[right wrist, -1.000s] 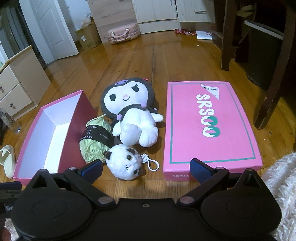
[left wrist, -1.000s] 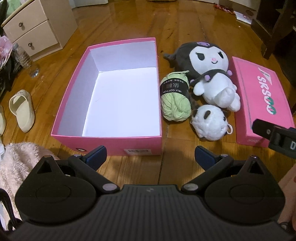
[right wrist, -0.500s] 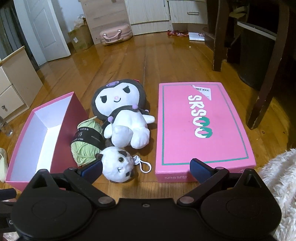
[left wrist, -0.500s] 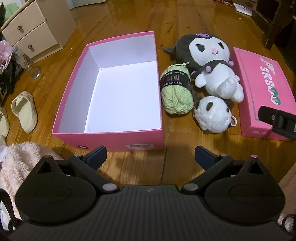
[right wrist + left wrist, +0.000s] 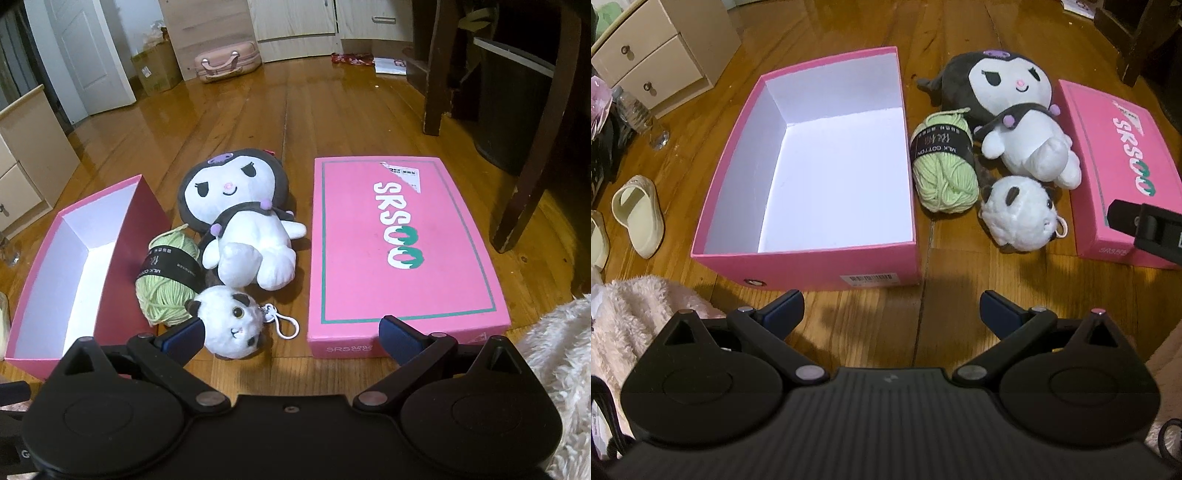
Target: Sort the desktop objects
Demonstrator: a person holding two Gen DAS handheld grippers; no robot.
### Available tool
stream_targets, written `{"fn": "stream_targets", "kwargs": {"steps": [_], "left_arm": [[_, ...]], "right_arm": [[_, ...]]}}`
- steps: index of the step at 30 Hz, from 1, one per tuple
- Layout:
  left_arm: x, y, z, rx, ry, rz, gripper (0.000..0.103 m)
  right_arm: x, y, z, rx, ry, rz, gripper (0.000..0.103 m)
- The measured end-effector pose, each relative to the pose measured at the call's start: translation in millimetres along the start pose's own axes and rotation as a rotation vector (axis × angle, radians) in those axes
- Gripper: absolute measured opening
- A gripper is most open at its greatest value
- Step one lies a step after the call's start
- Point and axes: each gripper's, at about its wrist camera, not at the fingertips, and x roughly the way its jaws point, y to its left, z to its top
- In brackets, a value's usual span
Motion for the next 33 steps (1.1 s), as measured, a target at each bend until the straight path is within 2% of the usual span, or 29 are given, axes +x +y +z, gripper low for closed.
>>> {"fn": "stream_targets", "kwargs": {"steps": [11, 25, 33], "left_arm": [[-1, -2, 1, 0.021, 0.005, 0.004, 0.103], [9, 0, 3, 0.008, 0.004, -0.033, 0.103], [15, 2, 22, 0.049, -0.009, -0.043, 0.103]], "right_arm": [[4, -1, 0, 0.004, 0.022, -0.018, 0.102], [5, 6, -2, -0.015, 0.038, -0.051, 0.102], [10, 7, 0, -0.025, 0.047, -0.071, 0.102]]}}
